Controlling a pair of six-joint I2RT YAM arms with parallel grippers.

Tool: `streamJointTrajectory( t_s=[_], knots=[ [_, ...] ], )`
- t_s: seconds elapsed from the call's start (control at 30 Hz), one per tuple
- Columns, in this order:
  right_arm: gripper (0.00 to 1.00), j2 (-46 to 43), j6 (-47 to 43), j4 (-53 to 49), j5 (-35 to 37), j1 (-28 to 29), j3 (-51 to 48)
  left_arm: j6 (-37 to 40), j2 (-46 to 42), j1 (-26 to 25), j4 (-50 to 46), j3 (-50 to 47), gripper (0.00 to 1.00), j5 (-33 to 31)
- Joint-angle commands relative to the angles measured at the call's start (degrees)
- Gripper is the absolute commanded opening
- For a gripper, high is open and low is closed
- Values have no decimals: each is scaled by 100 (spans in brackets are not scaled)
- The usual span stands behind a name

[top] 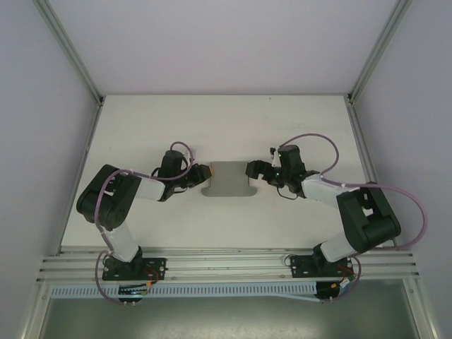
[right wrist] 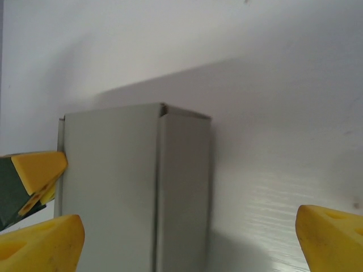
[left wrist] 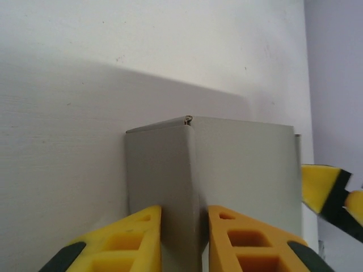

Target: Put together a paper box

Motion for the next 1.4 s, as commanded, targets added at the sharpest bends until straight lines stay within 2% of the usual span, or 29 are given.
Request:
streamJointTrajectory(
  t_s=[0.0, 0.07, 0.2, 0.47, 0.57, 0.63, 0.73, 0.8, 0.83, 0.93, 1.0, 1.1, 1.17, 1.2, 1.27, 1.37],
  knots=[
    [96, 344, 280, 246, -668, -54, 286, -368, 305, 72, 391, -270, 4, 486],
    [96, 541, 322, 340, -844, -56, 370, -480, 346, 131, 876, -432, 5, 616],
    [94, 893, 508, 579, -1315, -66, 558, -397, 308, 144, 619, -347, 0, 577],
    [89, 1069, 770, 939, -1714, -65, 519, -559, 215, 221, 725, -510, 0, 499],
    [83, 1086, 944, 1216, -1917, -66, 437, -577, 240, 224, 750, -501, 0, 537],
    [74, 1090, 1098, 1457, -2057, -48, 397, -548, 240, 224, 779, -467, 0, 589],
    [47, 1090, 1330, 1717, -2145, -30, 349, -325, 132, 224, 624, -348, 0, 645],
    [35, 1056, 1379, 1676, -2102, -30, 348, -35, -65, 225, 527, -292, 11, 675],
    [34, 1034, 1389, 1630, -2072, -26, 348, 181, -194, 224, 429, -241, 19, 648],
    [34, 938, 1482, 1349, -1869, -48, 384, 1219, -867, 203, -351, 3, 52, 239],
    [33, 857, 1821, 1185, -1683, -95, 394, 2197, -1404, 133, -949, 158, 98, -81],
    [31, 734, 2566, 1154, -1668, -249, 406, 3871, -2107, -192, -1583, 297, 99, -370],
    [27, 716, 2928, 595, -1801, -408, 631, 5165, -2411, -728, -2063, 439, 99, -1048],
    [26, 744, 3061, 38, -1900, -494, 819, 5647, -2454, -927, -2270, 526, 99, -1194],
    [21, 880, 3139, -748, -2229, -633, 1214, 6170, -2424, -1132, -2773, 856, 98, -1156],
    [17, 901, 3551, -799, -2496, -774, 1364, 6781, -2408, -1415, -3062, 1088, 99, -1257]
  ],
)
